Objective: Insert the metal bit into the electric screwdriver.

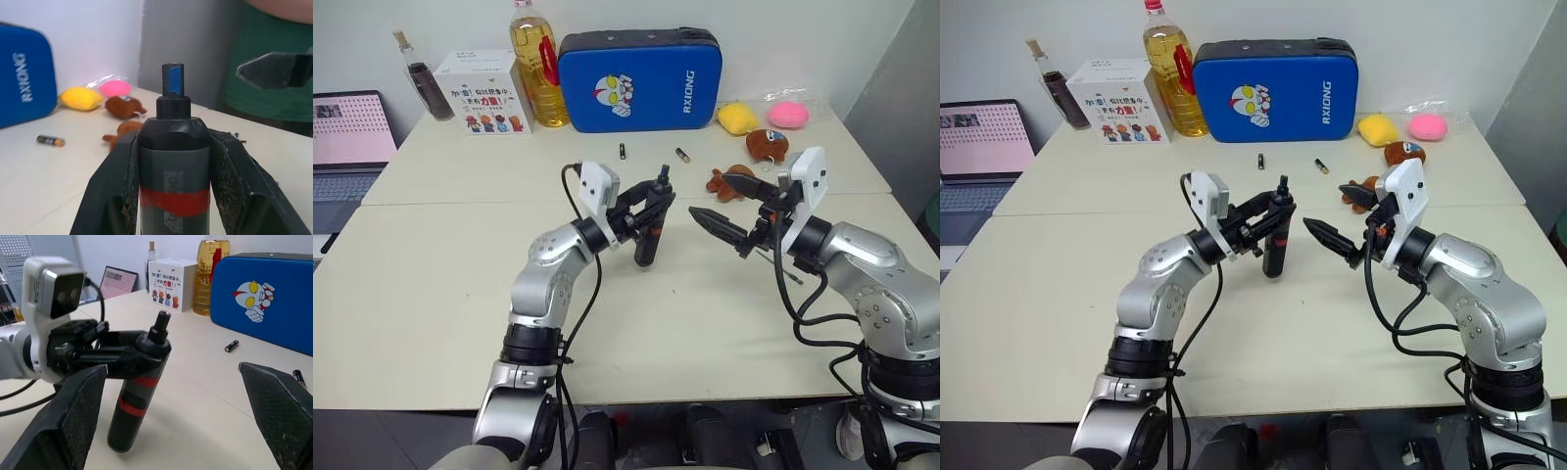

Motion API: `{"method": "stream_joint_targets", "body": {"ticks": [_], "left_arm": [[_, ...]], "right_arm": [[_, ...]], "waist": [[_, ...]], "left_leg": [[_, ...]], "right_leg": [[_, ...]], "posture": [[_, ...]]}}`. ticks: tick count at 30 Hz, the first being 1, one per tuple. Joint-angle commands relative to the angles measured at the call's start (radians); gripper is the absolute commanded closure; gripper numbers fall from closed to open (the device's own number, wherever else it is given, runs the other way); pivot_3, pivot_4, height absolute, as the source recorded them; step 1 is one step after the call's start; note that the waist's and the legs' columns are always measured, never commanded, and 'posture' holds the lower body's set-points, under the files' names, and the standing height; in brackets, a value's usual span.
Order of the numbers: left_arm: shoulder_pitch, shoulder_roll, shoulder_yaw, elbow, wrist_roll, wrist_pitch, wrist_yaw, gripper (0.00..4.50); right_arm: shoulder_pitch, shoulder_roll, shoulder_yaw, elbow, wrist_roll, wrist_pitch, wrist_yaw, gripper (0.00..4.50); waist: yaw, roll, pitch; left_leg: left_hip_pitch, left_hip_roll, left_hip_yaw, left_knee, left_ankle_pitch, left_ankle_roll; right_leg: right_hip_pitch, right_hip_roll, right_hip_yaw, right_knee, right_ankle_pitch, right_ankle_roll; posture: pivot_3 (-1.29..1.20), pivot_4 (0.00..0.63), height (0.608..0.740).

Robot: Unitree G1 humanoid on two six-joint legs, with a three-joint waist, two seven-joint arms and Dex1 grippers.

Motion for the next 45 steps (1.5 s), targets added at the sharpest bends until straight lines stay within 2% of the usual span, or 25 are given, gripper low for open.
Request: {"method": "stream_joint_targets", "body": {"ticks": [1,7,11,15,21,25,29,37,41,45], "left_arm": [[0.056,0.027,-0.023,-0.096,0.012,-0.033,0.009,2.86],[0.175,0.147,-0.008,-0.212,-0.015,0.03,-0.018,2.86],[0.199,0.18,-0.012,-0.247,-0.034,0.051,-0.01,2.86],[0.158,0.17,-0.023,-0.251,-0.044,0.063,0.02,2.86],[0.129,0.18,-0.031,-0.236,-0.051,0.06,0.01,2.86],[0.12,0.181,-0.037,-0.214,-0.042,0.043,0.012,2.86],[0.119,0.174,-0.044,-0.218,-0.04,0.041,0.022,2.86],[0.135,0.173,-0.046,-0.254,-0.047,0.051,0.048,2.86],[0.148,0.178,-0.04,-0.27,-0.052,0.054,0.06,2.86],[0.154,0.18,-0.038,-0.278,-0.052,0.054,0.067,2.86]], "right_arm": [[-0.012,0.004,0.029,0.008,-0.028,-0.048,0.012,0.0],[-0.024,-0.006,0.063,0.021,-0.027,-0.052,0.058,0.0],[-0.023,-0.016,0.061,0.052,-0.04,-0.062,0.083,0.0],[0.003,-0.202,0.14,0.191,-0.207,-0.118,0.179,0.0],[-0.07,-0.365,0.207,0.47,-0.341,-0.179,0.316,0.0],[-0.166,-0.371,0.267,0.647,-0.362,-0.085,0.41,0.0],[-0.24,-0.35,0.35,0.817,-0.438,-0.088,0.487,0.0],[-0.319,-0.304,0.422,0.993,-0.535,-0.109,0.571,0.0],[-0.321,-0.297,0.431,0.983,-0.547,-0.103,0.628,0.69],[-0.299,-0.304,0.439,0.953,-0.566,-0.112,0.666,1.59]], "waist": [[0.001,0.0,0.0],[-0.007,0.001,-0.001],[-0.008,0.001,-0.001],[-0.001,0.001,-0.001],[0.0,0.001,-0.001],[-0.013,0.001,-0.001],[-0.01,0.001,-0.001],[-0.009,0.001,-0.002],[-0.009,0.0,-0.002],[-0.009,0.0,-0.002]], "left_leg": [[0.0,0.0,0.0,0.0,0.0,0.0],[0.003,0.001,0.001,-0.002,0.0,0.0],[0.006,0.001,0.0,-0.002,0.0,0.0],[0.006,0.0,0.0,-0.001,0.0,0.0],[0.006,0.0,0.002,-0.001,0.0,0.0],[0.007,0.001,0.002,-0.002,0.0,0.0],[0.006,0.001,0.002,-0.002,0.0,0.0],[0.007,0.0,0.002,-0.002,0.0,0.0],[0.007,0.0,0.002,-0.001,0.0,0.0],[0.007,0.0,0.001,-0.002,0.0,0.0]], "right_leg": [[0.0,0.0,0.0,0.0,0.0,0.0],[0.002,0.0,0.001,0.0,0.0,0.0],[0.005,0.001,0.001,0.0,0.0,0.0],[0.005,0.0,0.0,-0.001,0.0,0.0],[0.005,0.0,0.001,-0.002,0.0,0.0],[0.005,0.001,0.002,-0.002,0.0,0.0],[0.005,0.001,0.001,-0.002,0.0,0.0],[0.006,0.0,0.002,-0.003,0.0,0.0],[0.006,0.0,0.001,-0.003,0.0,0.0],[0.006,0.0,0.001,-0.003,0.0,0.0]], "posture": [[0.0,0.15,0.74],[0.0,0.15,0.74],[0.0,0.15,0.74],[0.0,0.15,0.74],[0.0,0.15,0.74],[0.0,0.15,0.74],[0.0,0.15,0.74],[0.0,0.15,0.74],[0.0,0.15,0.74],[0.0,0.15,0.74]]}}
